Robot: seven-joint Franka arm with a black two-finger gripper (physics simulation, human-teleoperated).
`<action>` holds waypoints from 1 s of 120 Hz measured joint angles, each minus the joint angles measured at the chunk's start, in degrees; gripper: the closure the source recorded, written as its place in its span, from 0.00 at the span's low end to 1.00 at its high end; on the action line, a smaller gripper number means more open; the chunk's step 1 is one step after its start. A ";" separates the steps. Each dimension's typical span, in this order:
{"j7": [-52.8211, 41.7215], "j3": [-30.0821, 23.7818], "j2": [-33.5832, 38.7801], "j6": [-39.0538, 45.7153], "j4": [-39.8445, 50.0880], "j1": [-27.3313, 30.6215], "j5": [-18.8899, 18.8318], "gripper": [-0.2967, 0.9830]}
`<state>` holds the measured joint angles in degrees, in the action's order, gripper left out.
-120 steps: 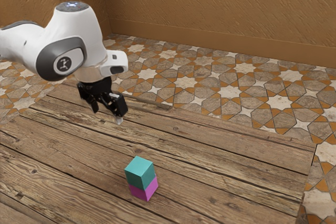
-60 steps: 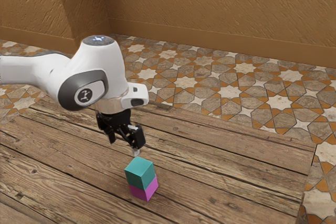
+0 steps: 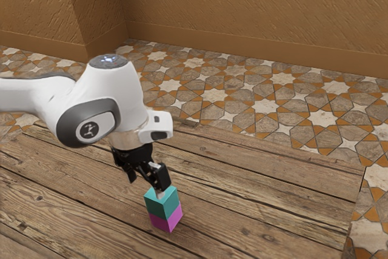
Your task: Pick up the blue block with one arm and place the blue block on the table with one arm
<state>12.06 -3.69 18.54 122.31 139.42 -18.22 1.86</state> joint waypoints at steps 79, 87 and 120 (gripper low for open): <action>-0.23 3.67 -16.33 3.66 -7.17 0.76 -1.01 0.23; -0.37 3.69 -16.47 3.87 -7.20 0.35 -0.93 0.23; -0.74 3.69 -19.85 5.14 -7.06 -1.14 -0.57 0.23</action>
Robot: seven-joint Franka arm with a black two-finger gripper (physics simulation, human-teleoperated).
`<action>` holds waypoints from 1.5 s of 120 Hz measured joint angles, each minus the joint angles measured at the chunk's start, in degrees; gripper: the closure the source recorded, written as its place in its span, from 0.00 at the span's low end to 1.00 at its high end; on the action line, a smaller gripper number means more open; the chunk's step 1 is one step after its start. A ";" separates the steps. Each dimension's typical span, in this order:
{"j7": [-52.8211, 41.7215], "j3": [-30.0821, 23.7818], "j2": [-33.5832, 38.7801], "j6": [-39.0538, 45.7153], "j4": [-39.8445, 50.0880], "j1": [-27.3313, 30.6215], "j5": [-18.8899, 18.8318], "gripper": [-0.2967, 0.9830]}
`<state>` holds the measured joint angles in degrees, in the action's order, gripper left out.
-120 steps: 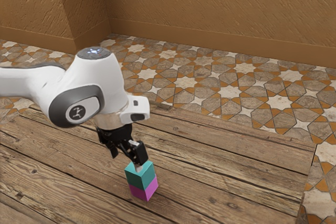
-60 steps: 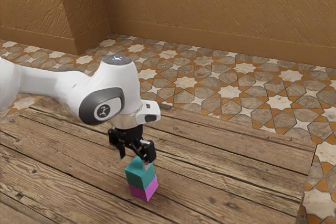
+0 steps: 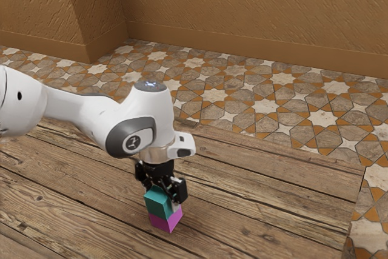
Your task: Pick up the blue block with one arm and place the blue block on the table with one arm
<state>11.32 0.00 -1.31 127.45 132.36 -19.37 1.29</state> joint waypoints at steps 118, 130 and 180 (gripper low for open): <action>-2.90 13.01 -8.85 0.95 -5.14 4.15 -1.33 0.49; -3.64 13.07 -9.05 0.95 -5.16 4.34 -0.78 0.43; -6.38 13.89 -4.68 -1.03 -10.79 4.63 -1.82 0.26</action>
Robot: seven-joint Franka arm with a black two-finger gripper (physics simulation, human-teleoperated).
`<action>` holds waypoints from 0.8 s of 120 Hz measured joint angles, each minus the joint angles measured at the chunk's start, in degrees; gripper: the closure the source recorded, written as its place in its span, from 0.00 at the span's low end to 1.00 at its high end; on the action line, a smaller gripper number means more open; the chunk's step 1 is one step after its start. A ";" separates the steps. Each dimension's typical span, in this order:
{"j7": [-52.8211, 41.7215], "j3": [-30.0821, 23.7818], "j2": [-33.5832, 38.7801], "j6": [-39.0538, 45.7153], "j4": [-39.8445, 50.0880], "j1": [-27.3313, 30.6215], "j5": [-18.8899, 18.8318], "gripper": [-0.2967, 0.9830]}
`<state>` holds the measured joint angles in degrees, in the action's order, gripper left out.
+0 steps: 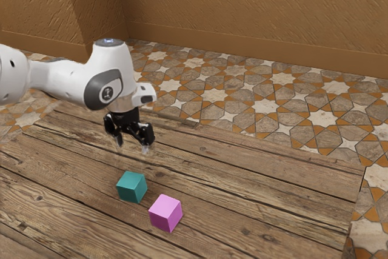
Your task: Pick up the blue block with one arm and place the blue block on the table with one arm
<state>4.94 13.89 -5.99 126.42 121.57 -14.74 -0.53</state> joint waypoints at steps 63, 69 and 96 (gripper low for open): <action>-1.82 -0.69 2.97 -25.90 -30.66 -1.70 -6.14 0.23; -1.92 -0.69 2.90 -27.73 -31.57 -2.27 -6.23 0.23; -2.20 -0.63 2.70 -32.18 -31.03 -3.03 -6.45 0.23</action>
<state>2.73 13.27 -3.28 94.24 90.54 -17.76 -6.98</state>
